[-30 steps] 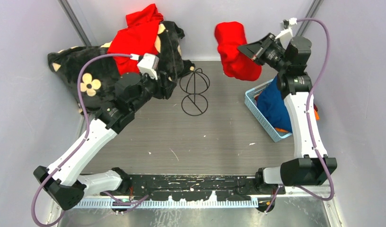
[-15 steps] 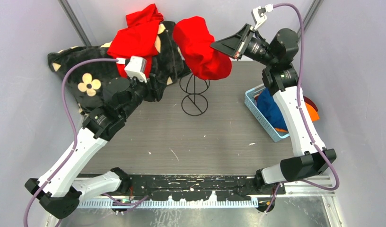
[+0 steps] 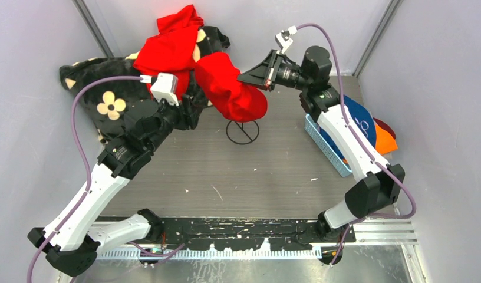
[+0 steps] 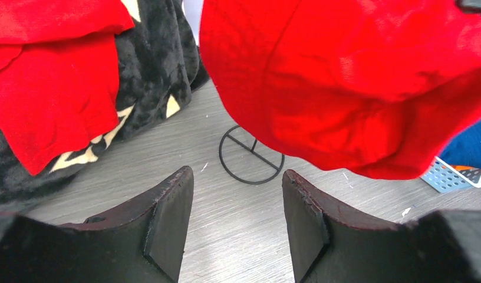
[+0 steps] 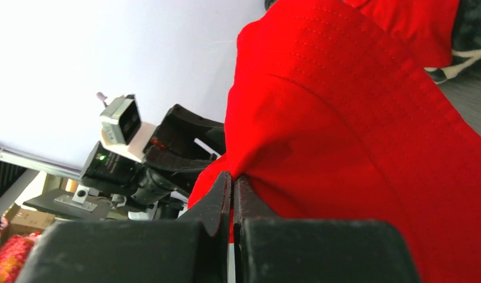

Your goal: Stack the hats

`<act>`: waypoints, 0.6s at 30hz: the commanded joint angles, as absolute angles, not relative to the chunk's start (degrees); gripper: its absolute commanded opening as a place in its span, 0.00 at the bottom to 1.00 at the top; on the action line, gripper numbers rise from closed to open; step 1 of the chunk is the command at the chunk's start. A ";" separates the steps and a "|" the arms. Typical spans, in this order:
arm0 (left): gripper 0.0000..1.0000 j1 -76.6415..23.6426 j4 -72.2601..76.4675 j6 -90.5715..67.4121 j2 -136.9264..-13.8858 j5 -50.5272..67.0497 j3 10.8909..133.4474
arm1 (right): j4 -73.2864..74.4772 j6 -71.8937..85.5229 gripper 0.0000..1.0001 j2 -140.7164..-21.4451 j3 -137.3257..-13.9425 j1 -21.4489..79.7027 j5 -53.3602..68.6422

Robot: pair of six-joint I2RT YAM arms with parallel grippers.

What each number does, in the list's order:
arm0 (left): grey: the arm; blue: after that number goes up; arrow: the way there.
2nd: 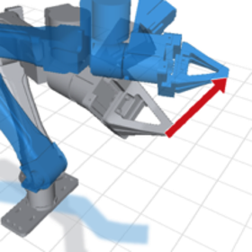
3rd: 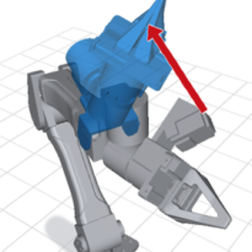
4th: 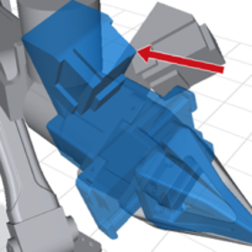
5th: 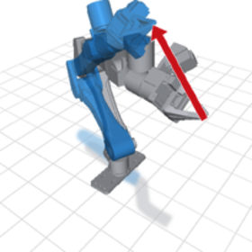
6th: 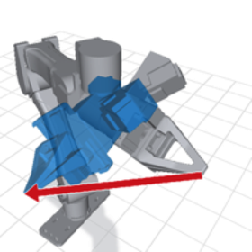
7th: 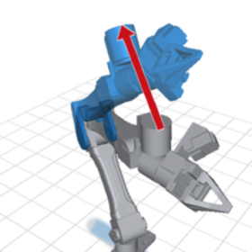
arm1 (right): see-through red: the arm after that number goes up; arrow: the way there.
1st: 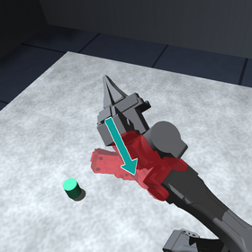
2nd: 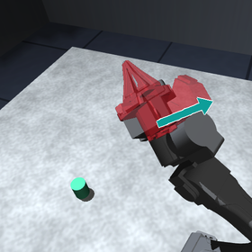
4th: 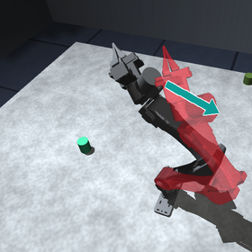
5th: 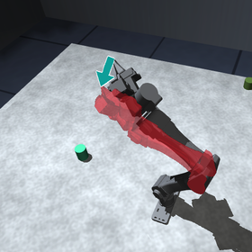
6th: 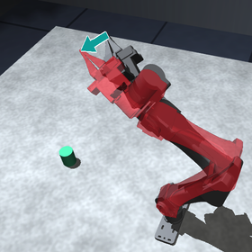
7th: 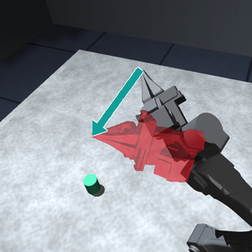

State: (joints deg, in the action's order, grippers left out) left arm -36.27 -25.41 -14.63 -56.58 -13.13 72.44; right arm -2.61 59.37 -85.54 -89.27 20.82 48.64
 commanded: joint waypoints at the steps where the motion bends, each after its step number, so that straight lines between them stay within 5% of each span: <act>1: 0.58 -36.38 -25.45 -15.11 -55.67 -14.34 74.71 | -7.96 60.37 0.01 -86.53 -88.91 21.17 47.39; 18: 0.58 -36.39 -26.28 -14.52 -58.64 -15.34 76.41 | -10.00 60.59 0.01 -93.85 -92.79 20.41 46.92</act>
State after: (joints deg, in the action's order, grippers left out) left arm -36.27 -27.51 -14.72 -58.65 -14.22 73.67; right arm -5.17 59.96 -93.14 -88.75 21.02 47.20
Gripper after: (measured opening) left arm 0.580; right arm 0.039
